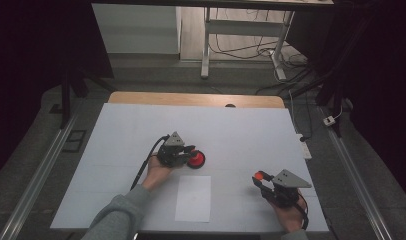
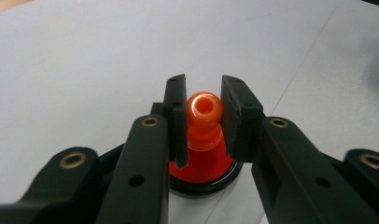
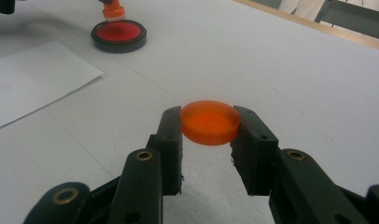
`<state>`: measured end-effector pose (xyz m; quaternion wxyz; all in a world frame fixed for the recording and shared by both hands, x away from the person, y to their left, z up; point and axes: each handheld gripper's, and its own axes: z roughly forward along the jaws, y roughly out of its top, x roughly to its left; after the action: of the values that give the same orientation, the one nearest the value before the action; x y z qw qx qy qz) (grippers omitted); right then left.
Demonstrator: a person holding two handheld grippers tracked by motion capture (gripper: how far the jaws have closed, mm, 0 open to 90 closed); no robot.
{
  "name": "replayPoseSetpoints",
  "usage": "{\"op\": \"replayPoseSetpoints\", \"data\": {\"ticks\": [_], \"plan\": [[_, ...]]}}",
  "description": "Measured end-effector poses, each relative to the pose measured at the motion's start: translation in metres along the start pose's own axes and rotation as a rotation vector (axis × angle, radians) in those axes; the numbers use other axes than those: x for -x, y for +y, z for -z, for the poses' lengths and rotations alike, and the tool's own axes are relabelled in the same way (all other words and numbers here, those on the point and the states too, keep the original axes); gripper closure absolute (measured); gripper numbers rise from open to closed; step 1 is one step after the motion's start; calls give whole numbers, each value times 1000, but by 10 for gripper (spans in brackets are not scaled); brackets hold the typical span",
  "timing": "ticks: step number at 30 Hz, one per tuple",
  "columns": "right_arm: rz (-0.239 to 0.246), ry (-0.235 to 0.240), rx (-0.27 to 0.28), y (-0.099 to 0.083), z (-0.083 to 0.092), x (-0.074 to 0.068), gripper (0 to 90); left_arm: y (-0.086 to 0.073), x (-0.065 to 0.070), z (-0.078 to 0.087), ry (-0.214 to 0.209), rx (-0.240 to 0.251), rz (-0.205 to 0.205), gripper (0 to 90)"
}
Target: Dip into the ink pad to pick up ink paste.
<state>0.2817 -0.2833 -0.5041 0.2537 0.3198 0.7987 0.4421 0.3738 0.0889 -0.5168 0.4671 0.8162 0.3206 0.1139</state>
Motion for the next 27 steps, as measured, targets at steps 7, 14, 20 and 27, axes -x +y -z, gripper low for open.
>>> {"op": "replayPoseSetpoints", "data": {"ticks": [7, 14, 20, 27], "plan": [[0, 0, 0, -1, 1, 0, 642, -1, 0, -2, 6, -11, -8, 728], [2, 2, -1, -1, 0, 0, 642, -2, 0, -4, 11, -14, -13, 728], [3, 1, 0, -1, 0, 0, 642, -2, 2, -7, 20, -30, -28, 728], [2, 1, -1, -1, 0, 0, 642, -3, 1, -7, 22, -38, -21, 728]]}}
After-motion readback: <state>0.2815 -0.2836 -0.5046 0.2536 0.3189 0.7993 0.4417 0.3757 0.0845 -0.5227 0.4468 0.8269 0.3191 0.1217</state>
